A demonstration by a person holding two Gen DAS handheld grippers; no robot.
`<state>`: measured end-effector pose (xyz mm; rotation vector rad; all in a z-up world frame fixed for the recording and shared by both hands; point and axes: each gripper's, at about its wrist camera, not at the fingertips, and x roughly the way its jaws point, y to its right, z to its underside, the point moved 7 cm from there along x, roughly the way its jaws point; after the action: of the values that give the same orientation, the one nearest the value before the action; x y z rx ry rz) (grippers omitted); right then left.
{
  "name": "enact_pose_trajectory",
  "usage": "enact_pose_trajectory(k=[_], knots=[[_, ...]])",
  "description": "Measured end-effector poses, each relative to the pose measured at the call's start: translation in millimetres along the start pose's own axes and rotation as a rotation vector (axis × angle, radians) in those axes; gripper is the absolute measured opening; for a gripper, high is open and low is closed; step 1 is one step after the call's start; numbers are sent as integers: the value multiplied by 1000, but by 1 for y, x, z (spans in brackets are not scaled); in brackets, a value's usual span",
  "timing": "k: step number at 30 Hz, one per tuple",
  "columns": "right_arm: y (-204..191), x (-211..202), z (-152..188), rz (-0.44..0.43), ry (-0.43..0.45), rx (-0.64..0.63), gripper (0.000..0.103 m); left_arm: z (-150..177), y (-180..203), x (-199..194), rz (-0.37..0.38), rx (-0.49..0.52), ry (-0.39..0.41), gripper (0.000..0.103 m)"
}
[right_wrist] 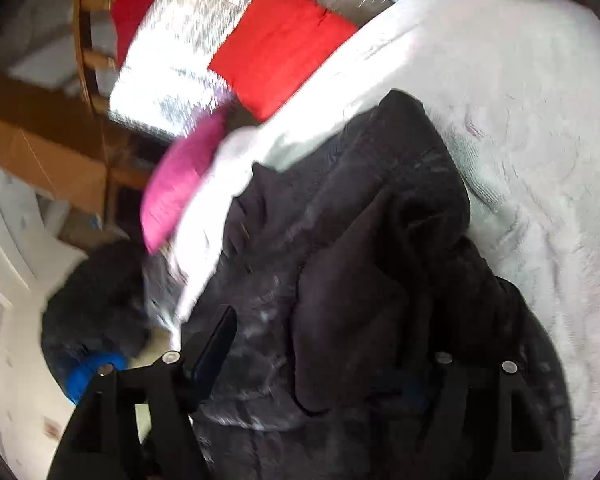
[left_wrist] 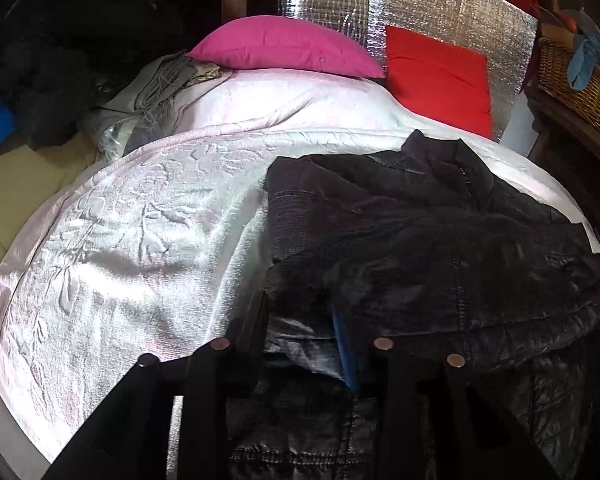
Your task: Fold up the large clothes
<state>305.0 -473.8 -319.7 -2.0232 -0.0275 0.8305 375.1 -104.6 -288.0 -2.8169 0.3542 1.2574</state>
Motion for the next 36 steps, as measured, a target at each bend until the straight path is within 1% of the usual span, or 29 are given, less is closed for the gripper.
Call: enact_pose_trajectory(k=[1,2,3,4,5,8,10,11,13,14,15,17,18,19,20,21,22,23,24,27,28,29,30,31,32,34,36], knots=[[1,3,-1,17,4,1,64,1,2,1,0,4,-4,42],[4,7,0,65,4,-5,25,2,3,3,-8,8,-8,42],[7,9,2,119,2,-29,17,3,3,5,-17,14,-10,42],[7,9,4,170,-2,-68,16,3,3,6,-22,16,-10,42],[2,9,3,185,15,-95,13,3,2,5,-24,16,-7,42],[-19,-10,-2,197,110,-210,13,-1,-1,-1,-24,6,17,42],[-24,-17,-5,201,134,-251,13,-1,-2,1,-26,3,12,42],[-18,-13,-4,209,105,-240,14,0,-2,3,-24,1,1,42],[6,-1,1,274,9,-193,16,1,-2,6,-23,-8,-18,46],[9,2,2,280,-21,-189,17,1,-4,4,-28,-10,-14,51],[9,0,0,253,-24,-172,18,-2,-7,0,-40,-11,0,57],[3,-15,-7,223,5,-176,27,-10,-12,-12,-57,-10,59,63],[-1,-30,-14,214,59,-201,30,-15,-15,-20,-60,-11,98,68],[-2,-36,-18,212,89,-207,48,-19,-19,-26,-63,-13,132,72],[1,-49,-25,203,143,-194,88,-22,-22,-30,-67,-16,152,78],[5,-55,-29,196,167,-171,101,-25,-25,-31,-71,-19,165,81],[13,-64,-35,179,220,-130,103,-26,-28,-28,-68,-22,161,81],[16,-67,-39,165,244,-115,103,-27,-30,-24,-60,-26,148,81],[22,-66,-43,157,232,-102,103,-26,-33,-16,-45,-37,121,81],[36,-44,-49,122,97,-88,102,-25,-38,6,1,-68,48,81],[42,-34,-50,137,67,-90,100,-24,-36,13,24,-77,29,81],[43,-27,-51,143,58,-89,95,-23,-34,20,59,-92,8,81],[47,-16,-52,129,26,-86,91,-22,-30,25,93,-102,-6,81],[49,-9,-52,116,-4,-83,84,-23,-27,34,136,-107,-28,81],[51,1,-53,113,-36,-83,80,-23,-24,38,150,-111,-41,81],[51,18,-54,111,-84,-100,79,-24,-21,51,181,-136,-67,81],[47,27,-53,125,-86,-146,79,-26,-20,58,225,-167,-91,81]])
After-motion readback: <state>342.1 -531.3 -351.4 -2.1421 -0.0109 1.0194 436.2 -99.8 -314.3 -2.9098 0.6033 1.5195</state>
